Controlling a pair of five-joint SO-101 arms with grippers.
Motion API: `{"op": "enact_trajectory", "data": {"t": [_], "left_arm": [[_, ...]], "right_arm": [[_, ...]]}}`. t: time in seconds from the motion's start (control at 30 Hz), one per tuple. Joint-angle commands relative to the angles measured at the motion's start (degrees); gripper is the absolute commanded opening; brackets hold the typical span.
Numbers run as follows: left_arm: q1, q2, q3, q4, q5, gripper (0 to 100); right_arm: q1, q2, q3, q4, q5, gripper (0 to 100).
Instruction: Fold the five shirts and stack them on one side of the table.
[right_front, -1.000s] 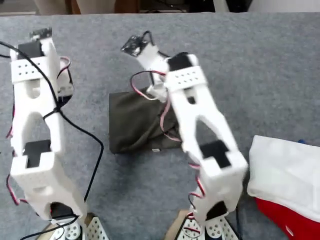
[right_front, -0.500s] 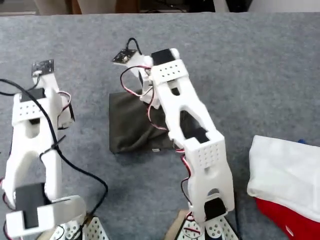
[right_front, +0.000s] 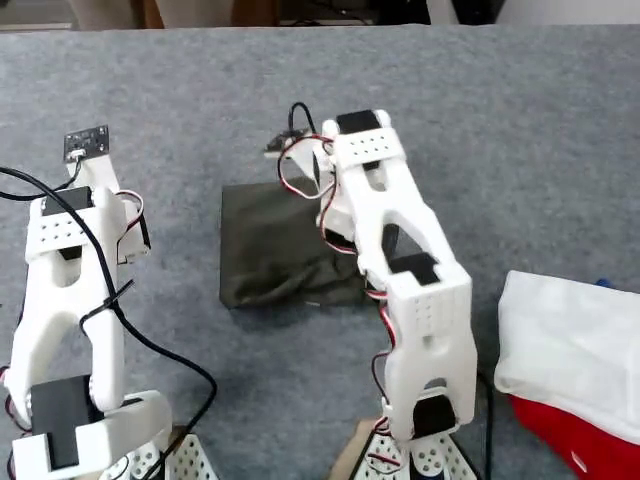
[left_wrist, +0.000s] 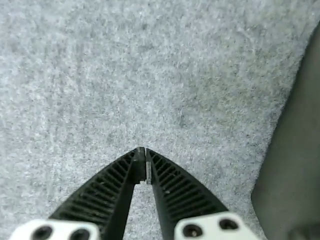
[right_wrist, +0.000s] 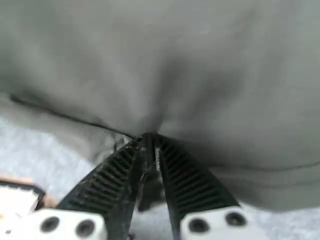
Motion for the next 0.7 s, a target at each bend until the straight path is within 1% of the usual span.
{"op": "enact_trajectory", "data": {"t": [0.0, 0.07, 0.17, 0.23, 0.3, 0.43, 0.47, 0.53, 0.57, 0.6, 0.67], "left_arm": [[-0.1, -2.2, -0.1, -1.8, -0.4, 2], [-0.1, -2.2, 0.9, -3.6, -0.4, 2], [-0.2, -2.2, 2.3, -5.2, -0.4, 2], [0.0, -2.2, 2.9, -5.5, -0.4, 2], [0.1, -2.2, 3.1, -5.5, -0.4, 2], [1.2, -2.2, 1.6, -5.5, 0.1, 2], [2.2, -2.1, 0.9, -5.2, 0.3, 2], [4.4, -2.1, -1.2, -5.1, 1.6, 2], [5.3, -2.1, -2.6, -5.0, 2.3, 3], [6.4, -1.7, -4.1, -4.9, 3.2, 4], [8.8, 0.0, -7.1, -4.7, 6.2, 11]], "right_arm": [[1.2, -13.7, 13.0, -3.9, 2.4, 2.2], [2.3, -19.3, 22.4, -7.5, 3.6, 2.2], [6.4, -26.2, 35.6, -13.5, 5.3, 2.2], [9.6, -29.7, 42.1, -16.6, 6.7, 2.2], [12.6, -32.2, 45.5, -18.0, 7.9, 2.2], [14.4, -36.3, 44.2, -17.2, 7.6, 2.2], [14.4, -36.8, 42.0, -16.1, 5.8, 2.3], [14.3, -36.6, 35.0, -11.6, -1.2, 2.5], [14.3, -35.9, 31.2, -8.9, -2.8, 2.6], [14.3, -34.9, 27.6, -6.7, -3.7, 2.6], [14.2, -32.2, 20.7, -3.6, -6.5, 2.6]]}}
